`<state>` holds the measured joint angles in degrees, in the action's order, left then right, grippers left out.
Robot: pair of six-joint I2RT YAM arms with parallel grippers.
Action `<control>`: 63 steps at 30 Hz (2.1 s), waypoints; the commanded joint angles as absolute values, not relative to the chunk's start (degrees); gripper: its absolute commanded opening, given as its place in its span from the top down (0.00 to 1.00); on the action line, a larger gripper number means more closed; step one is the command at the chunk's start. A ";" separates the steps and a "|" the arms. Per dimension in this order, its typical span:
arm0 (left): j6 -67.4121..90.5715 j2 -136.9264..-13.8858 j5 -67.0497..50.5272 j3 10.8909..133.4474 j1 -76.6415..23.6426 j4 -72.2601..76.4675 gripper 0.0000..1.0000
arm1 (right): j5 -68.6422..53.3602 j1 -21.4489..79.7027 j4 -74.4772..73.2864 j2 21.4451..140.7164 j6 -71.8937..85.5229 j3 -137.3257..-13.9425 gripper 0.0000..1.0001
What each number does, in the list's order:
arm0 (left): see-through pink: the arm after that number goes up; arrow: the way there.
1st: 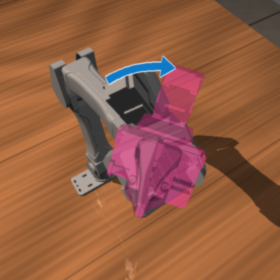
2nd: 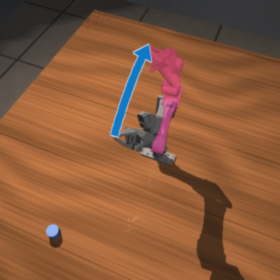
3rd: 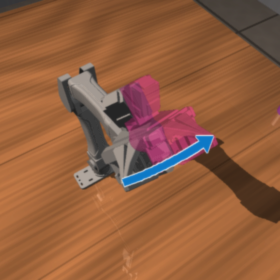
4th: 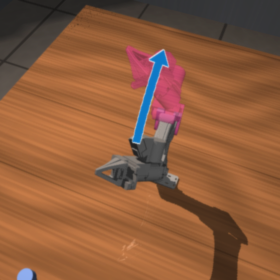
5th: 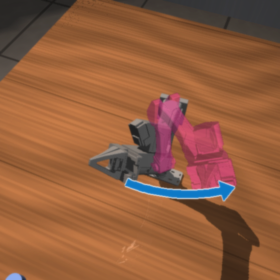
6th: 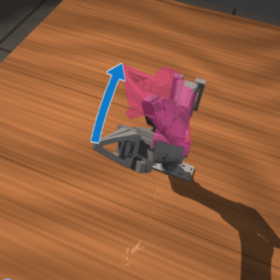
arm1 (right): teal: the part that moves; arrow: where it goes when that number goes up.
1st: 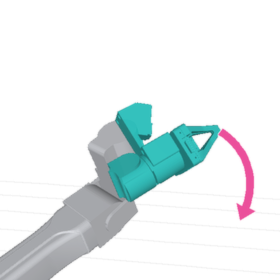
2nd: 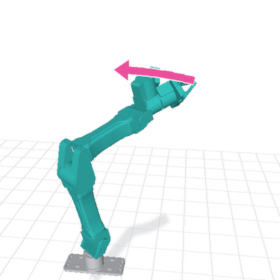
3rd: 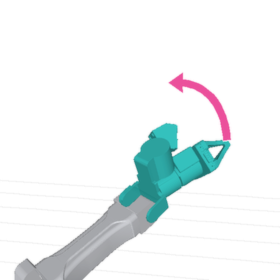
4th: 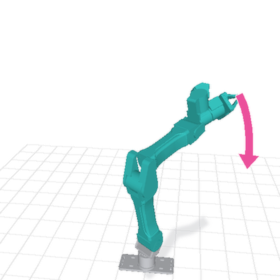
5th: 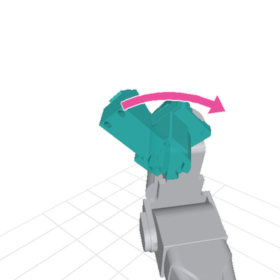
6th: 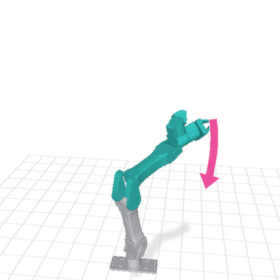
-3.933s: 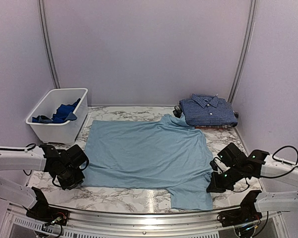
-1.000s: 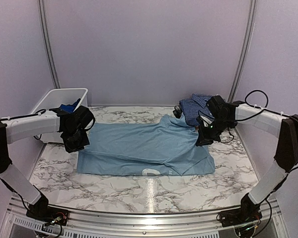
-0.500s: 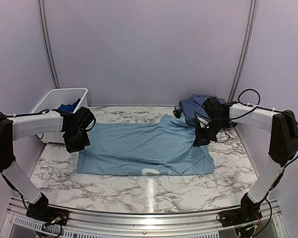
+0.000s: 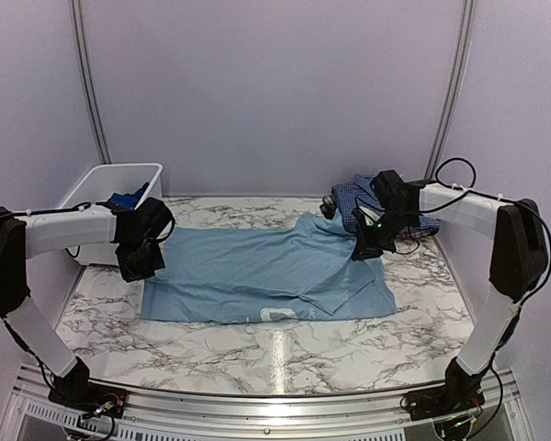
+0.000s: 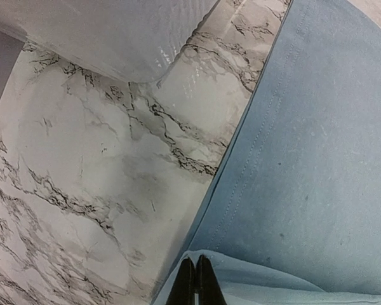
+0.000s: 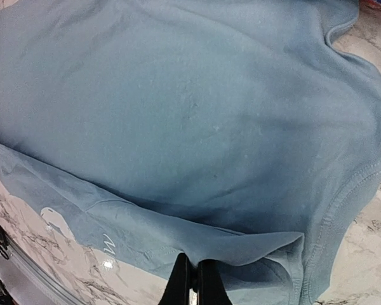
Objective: Fold and stack the mixed laundry pile
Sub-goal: Fold the flattened T-shirt at the center of the board, then move the 1/3-folded T-shirt to the center of the board.
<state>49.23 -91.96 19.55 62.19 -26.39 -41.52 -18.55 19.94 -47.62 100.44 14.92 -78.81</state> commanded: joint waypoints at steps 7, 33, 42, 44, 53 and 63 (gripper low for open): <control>43.51 -94.22 17.84 65.20 -23.29 -39.95 0.83 | -20.36 17.06 -48.57 101.17 13.54 -80.90 0.72; 48.96 -77.72 1.71 38.61 -21.58 -31.26 0.41 | -17.85 11.19 -40.24 84.20 14.24 -49.53 0.54; 48.63 -81.76 2.37 37.61 -21.45 -27.00 0.43 | -16.02 11.23 -39.53 87.65 13.15 -49.01 0.59; 48.52 -82.48 2.32 37.90 -21.47 -26.63 0.43 | -15.48 11.25 -39.46 87.80 13.35 -48.68 0.58; 49.38 -84.58 0.28 37.79 -21.46 -25.37 0.62 | -17.86 11.18 -38.34 90.27 14.17 -47.56 0.83; 53.78 -80.50 -0.39 36.89 -21.47 -33.23 1.00 | -13.99 11.23 -44.01 79.81 21.29 -42.23 1.00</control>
